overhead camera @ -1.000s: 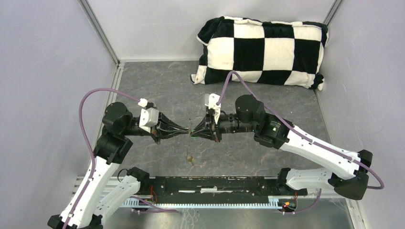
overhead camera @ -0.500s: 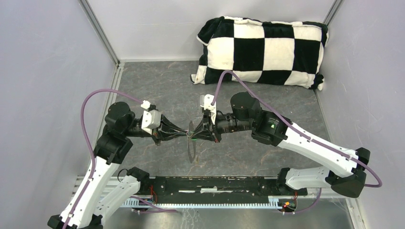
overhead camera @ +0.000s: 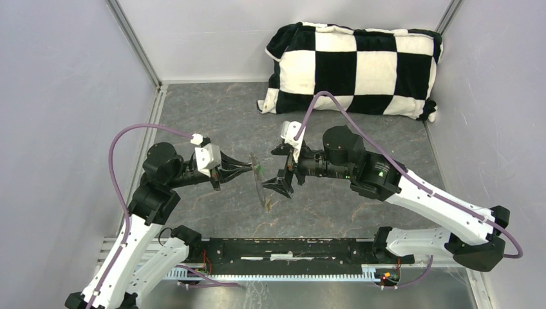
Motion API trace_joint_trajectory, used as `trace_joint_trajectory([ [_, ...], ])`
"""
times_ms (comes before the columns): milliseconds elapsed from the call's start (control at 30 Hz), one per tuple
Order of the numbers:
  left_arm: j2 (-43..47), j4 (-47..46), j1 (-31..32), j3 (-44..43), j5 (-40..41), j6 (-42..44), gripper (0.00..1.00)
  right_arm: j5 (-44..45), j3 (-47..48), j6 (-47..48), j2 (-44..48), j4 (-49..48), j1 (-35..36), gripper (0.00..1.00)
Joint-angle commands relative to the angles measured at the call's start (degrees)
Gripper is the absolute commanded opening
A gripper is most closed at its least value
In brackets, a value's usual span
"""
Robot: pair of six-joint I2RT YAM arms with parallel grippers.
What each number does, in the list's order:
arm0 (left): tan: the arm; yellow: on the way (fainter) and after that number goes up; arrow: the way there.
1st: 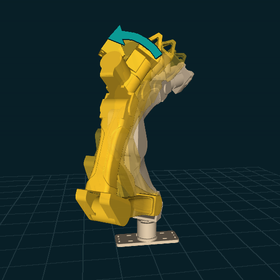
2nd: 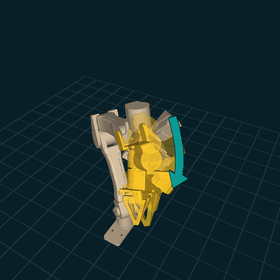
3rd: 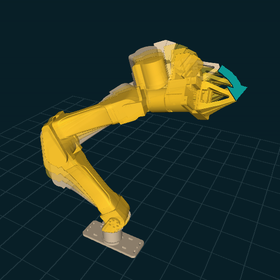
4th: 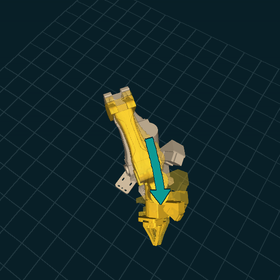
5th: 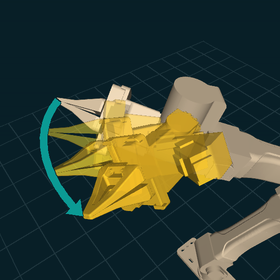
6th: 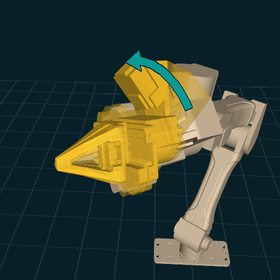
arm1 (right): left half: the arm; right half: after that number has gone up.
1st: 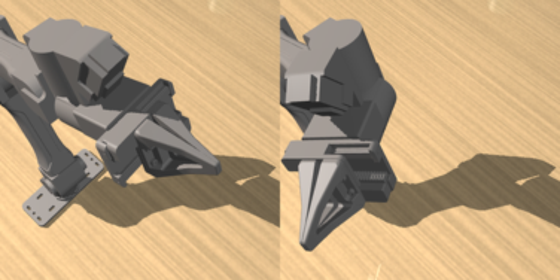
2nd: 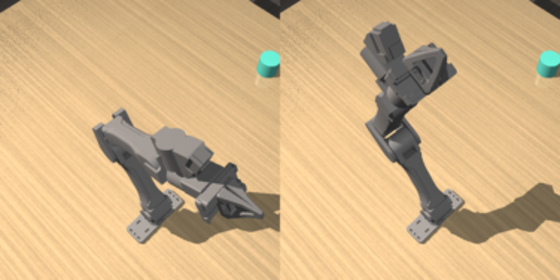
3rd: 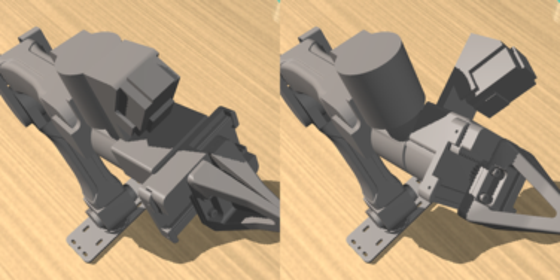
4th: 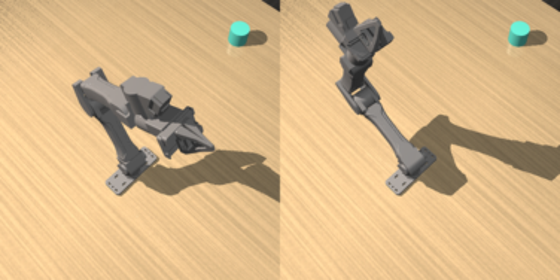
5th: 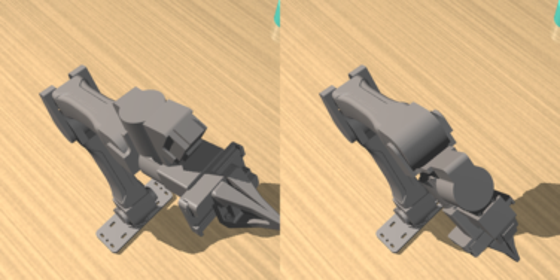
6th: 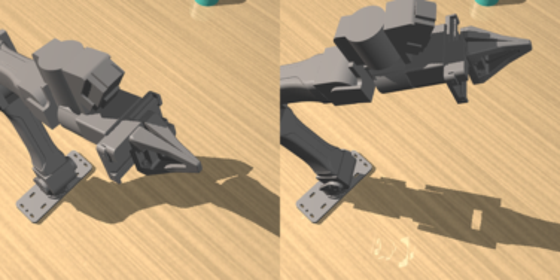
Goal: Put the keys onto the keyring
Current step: Adjust the key on the keyring, then place the keyring at the center of the board.
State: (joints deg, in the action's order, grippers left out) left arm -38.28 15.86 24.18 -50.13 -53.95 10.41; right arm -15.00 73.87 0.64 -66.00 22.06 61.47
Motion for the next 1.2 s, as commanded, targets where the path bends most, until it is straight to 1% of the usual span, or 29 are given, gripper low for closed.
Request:
trace_joint_trajectory([
  [0, 1.4, -5.9, 0.1, 1.7, 10.8, -2.2, 0.02, 4.1, -2.7, -0.6, 1.6, -3.0, 0.3, 0.98],
  [33, 1.6, -6.4, 0.1, 2.0, 12.1, -2.5, 0.02, 4.2, -3.5, -2.0, 1.8, -3.8, 0.3, 0.98],
  [133, 2.0, -6.8, 0.1, 2.4, 14.4, -2.8, 0.02, 4.5, -5.1, -2.4, 1.9, -5.7, 0.9, 0.98],
  [300, 1.9, -6.9, 0.1, 2.4, 14.9, -2.9, 0.02, 6.7, -6.8, -2.2, 0.1, -8.0, 3.6, 0.98],
  [433, 2.0, -6.8, 0.1, 2.3, 16.3, -2.6, 0.02, 9.6, -8.6, -2.7, -0.7, -11.8, 5.4, 0.98],
  [533, 2.1, -6.9, 0.1, 2.3, 17.0, -2.5, 0.02, 12.4, -9.8, -3.2, -2.0, -14.4, 6.9, 0.98],
  [700, 2.2, -7.1, 0.1, 2.3, 17.1, -2.7, 0.02, 21.3, -10.4, -2.7, -4.9, -16.8, 9.5, 0.98],
  [733, 2.2, -7.0, 0.1, 2.2, 17.0, -2.7, 0.02, 22.2, -10.5, -2.3, -5.4, -17.1, 9.6, 0.95],
  [767, 2.2, -7.1, 0.1, 2.2, 17.0, -2.7, 0.02, 22.9, -10.3, -1.9, -5.8, -17.2, 9.7, 0.89],
  [800, 2.4, -7.0, 0.1, 2.2, 17.0, -2.7, 0.02, 23.7, -10.3, -1.8, -6.2, -17.2, 9.8, 0.79],
  [833, 2.4, -7.1, 0.1, 2.1, 17.1, -2.6, 0.02, 24.2, -10.3, -1.7, -6.5, -17.3, 9.6, 0.63],
  [900, 2.6, -7.0, 0.1, 2.0, 17.1, -2.6, 0.02, 24.1, -10.2, -1.6, -6.9, -17.4, 9.7, 0.37],
  [967, 2.7, -7.0, 0.1, 2.1, 17.3, -2.6, 0.02, 24.1, -10.4, -1.5, -7.1, -17.5, 9.7, 0.13],
  [1000, 2.7, -7.0, 0.1, 2.2, 17.2, -2.7, 0.02, 24.3, -10.6, -1.6, -7.0, -17.6, 9.7, 0.02],
  [1033, 2.7, -7.1, 0.1, 2.4, 17.2, -2.8, 0.02, 24.7, -10.8, -1.6, -6.9, -17.6, 9.7, 0.0],
  [1100, 2.4, -6.5, 0.1, 2.7, 16.8, -2.8, 0.02, 25.4, -11.1, -1.6, -6.5, -17.5, 9.7, 0.0],
  [1133, 2.0, -5.9, 0.1, 2.6, 16.6, -2.7, 0.08, 25.7, -11.3, -1.5, -6.2, -17.4, 9.6, 0.0],
  [1167, 1.5, -4.3, 0.1, 2.5, 16.3, -2.3, 0.22, 25.9, -11.6, -1.3, -5.9, -17.0, 9.6, 0.0],
])
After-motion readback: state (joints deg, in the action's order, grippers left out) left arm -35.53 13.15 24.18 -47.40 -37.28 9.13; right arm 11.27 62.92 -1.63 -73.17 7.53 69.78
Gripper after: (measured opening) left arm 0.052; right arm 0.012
